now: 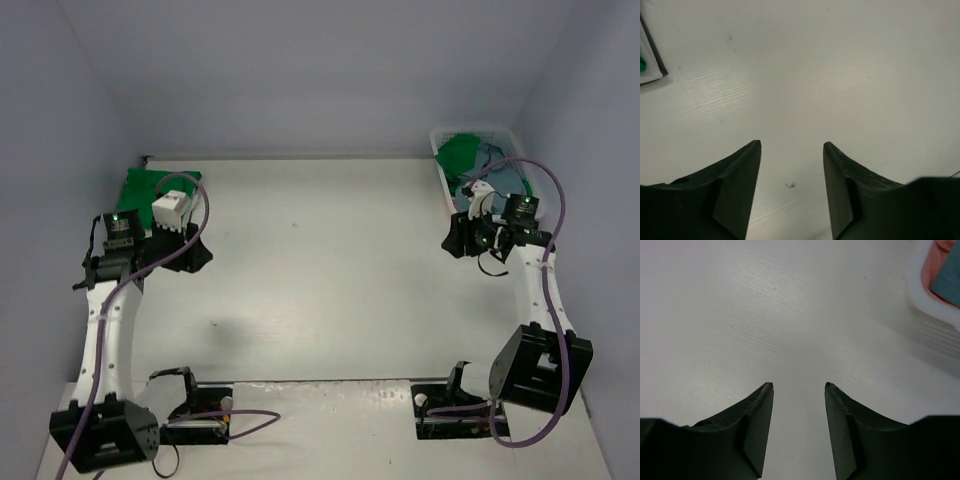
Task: Fold and stack the t-shirts
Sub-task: Reset both arms
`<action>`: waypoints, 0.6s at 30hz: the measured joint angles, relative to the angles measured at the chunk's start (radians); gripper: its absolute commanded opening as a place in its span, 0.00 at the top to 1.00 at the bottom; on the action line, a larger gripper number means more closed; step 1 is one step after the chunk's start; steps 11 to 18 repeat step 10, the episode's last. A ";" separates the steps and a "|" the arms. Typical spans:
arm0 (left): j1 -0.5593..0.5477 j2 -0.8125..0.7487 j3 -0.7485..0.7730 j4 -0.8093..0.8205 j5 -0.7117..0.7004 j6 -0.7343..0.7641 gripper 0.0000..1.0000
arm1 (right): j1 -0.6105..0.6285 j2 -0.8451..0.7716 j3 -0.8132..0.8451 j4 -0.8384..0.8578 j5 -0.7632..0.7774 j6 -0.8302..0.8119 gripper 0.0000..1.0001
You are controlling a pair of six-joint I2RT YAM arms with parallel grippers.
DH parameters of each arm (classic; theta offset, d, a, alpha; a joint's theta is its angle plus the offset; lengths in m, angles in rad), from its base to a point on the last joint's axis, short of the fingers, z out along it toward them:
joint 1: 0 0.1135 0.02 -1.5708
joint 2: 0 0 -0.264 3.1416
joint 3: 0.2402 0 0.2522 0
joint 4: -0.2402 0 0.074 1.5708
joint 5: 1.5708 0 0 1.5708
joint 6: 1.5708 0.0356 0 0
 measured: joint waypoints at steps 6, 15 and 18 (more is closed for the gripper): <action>0.008 -0.288 -0.189 0.084 0.022 -0.055 0.18 | -0.162 -0.086 -0.077 0.001 -0.071 0.014 0.58; 0.013 -0.365 -0.218 0.135 0.018 -0.092 0.18 | -0.306 -0.121 -0.109 0.004 -0.128 -0.013 0.54; 0.013 -0.365 -0.218 0.135 0.018 -0.092 0.18 | -0.306 -0.121 -0.109 0.004 -0.128 -0.013 0.54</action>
